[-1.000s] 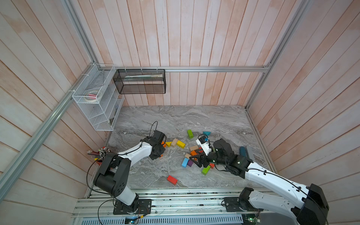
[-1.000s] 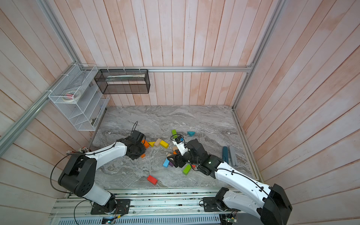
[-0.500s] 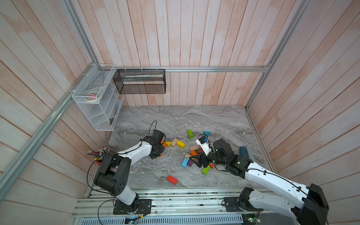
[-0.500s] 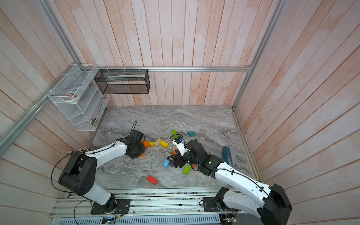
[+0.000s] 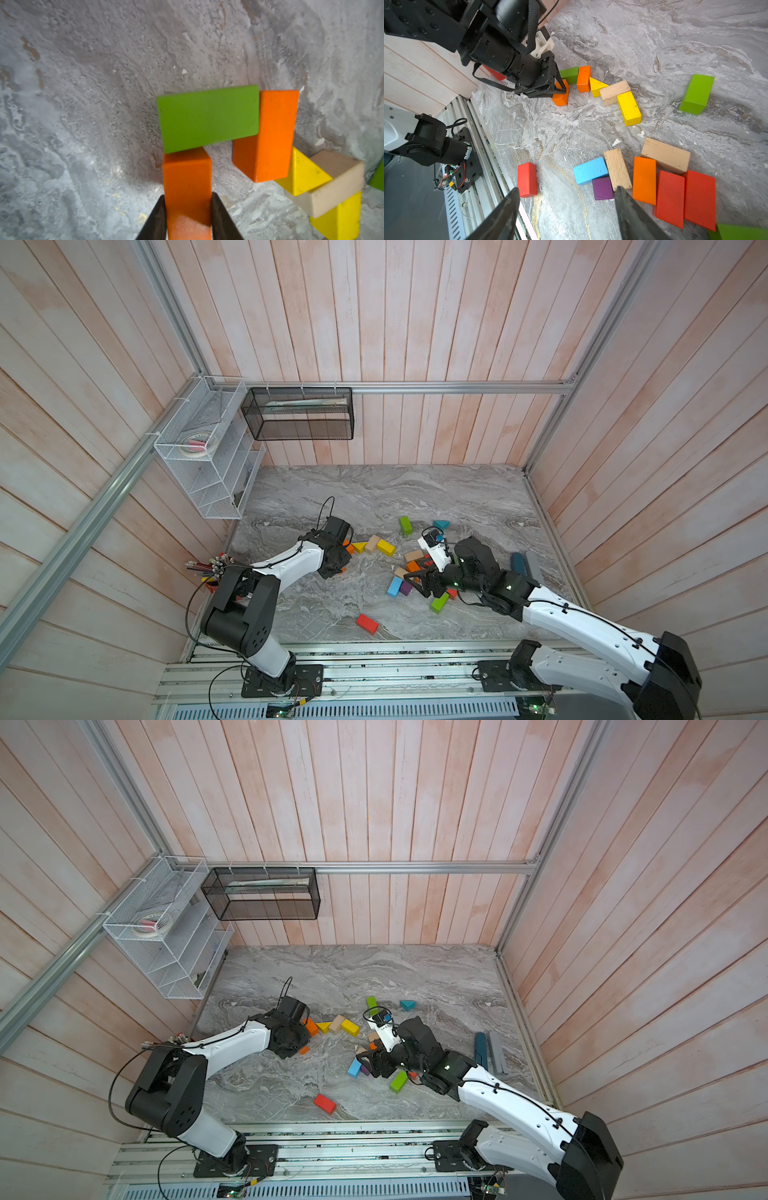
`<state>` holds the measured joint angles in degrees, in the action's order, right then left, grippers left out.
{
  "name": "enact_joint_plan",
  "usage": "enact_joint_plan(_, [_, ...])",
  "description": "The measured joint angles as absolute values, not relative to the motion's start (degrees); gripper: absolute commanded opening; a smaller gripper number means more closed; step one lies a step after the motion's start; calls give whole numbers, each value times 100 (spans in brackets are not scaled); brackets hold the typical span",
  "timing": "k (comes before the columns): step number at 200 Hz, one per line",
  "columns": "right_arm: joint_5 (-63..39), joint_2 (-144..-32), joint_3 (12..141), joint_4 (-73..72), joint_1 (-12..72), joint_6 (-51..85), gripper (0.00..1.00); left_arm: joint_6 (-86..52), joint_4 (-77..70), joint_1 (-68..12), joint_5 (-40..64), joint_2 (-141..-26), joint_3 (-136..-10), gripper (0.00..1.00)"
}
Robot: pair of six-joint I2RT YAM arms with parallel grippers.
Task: Assemble a heart with building blocks
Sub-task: Assemble the building block at the center of the board.
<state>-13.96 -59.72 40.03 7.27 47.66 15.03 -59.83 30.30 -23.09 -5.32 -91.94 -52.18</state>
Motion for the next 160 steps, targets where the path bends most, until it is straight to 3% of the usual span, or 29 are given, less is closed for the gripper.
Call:
enact_joint_plan(98, [-1350, -5972, 4003, 738, 4866, 1511, 73, -5769, 2995, -2403, -578, -8654, -5164, 67])
enact_joint_plan(140, [-1345, -5896, 4003, 875, 4886, 1549, 73, -5621, 3175, -2869, -381, -7885, -4963, 68])
enact_joint_plan(160, [-1330, -5763, 4003, 967, 4893, 1597, 73, -5747, 3435, -3251, -318, -7607, -4797, 85])
